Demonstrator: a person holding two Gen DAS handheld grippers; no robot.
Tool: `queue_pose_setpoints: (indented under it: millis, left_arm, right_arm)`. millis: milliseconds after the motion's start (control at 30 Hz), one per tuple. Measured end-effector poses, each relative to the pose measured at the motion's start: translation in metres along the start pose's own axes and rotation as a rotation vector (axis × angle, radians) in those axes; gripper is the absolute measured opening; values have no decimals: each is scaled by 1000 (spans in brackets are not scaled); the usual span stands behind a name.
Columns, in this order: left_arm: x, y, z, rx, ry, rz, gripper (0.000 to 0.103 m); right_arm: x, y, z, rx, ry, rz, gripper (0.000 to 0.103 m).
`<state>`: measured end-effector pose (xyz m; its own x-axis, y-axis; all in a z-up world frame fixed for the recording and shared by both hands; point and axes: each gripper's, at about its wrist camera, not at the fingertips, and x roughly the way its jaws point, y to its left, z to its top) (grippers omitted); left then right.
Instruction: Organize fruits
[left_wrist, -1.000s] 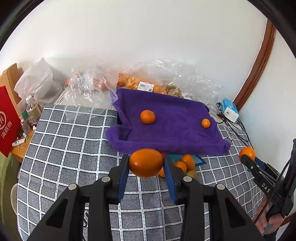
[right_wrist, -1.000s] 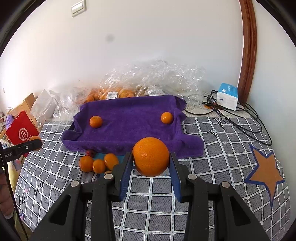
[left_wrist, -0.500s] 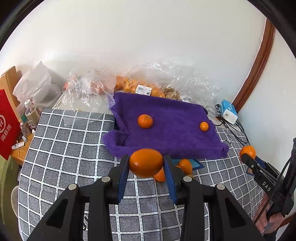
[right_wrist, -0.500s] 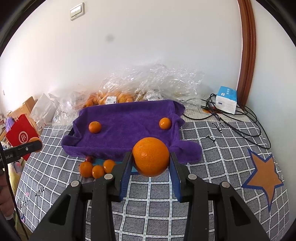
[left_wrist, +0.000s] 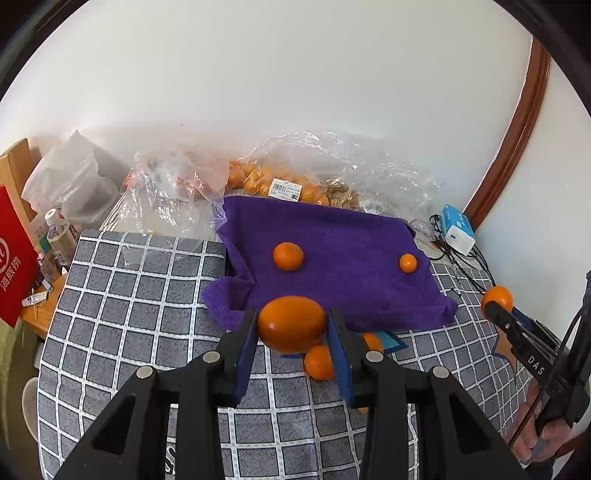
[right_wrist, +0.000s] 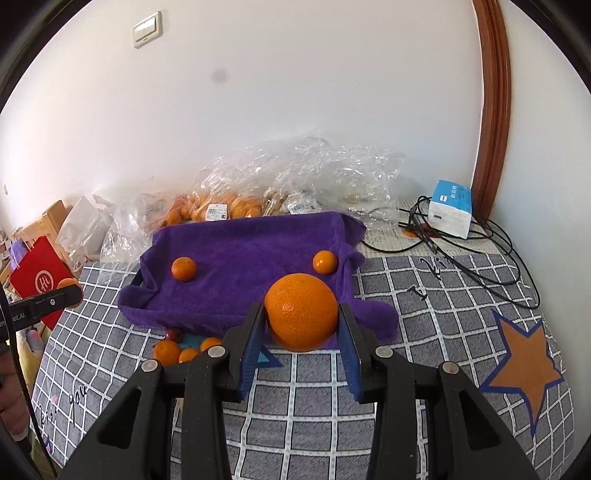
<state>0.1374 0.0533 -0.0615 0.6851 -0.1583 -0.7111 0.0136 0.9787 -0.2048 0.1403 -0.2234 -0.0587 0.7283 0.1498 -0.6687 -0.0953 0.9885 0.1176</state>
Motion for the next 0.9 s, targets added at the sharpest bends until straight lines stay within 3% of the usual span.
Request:
queue_pose_setpoints:
  millis: [567,900]
  left_arm:
    - [25,1,29,-6,-2,4,35]
    - [48,26,36,-54,12,20,35]
  right_arm:
    - [27,5,22,-21,-4,10,39]
    - [57,2,37,-7,6,21,39]
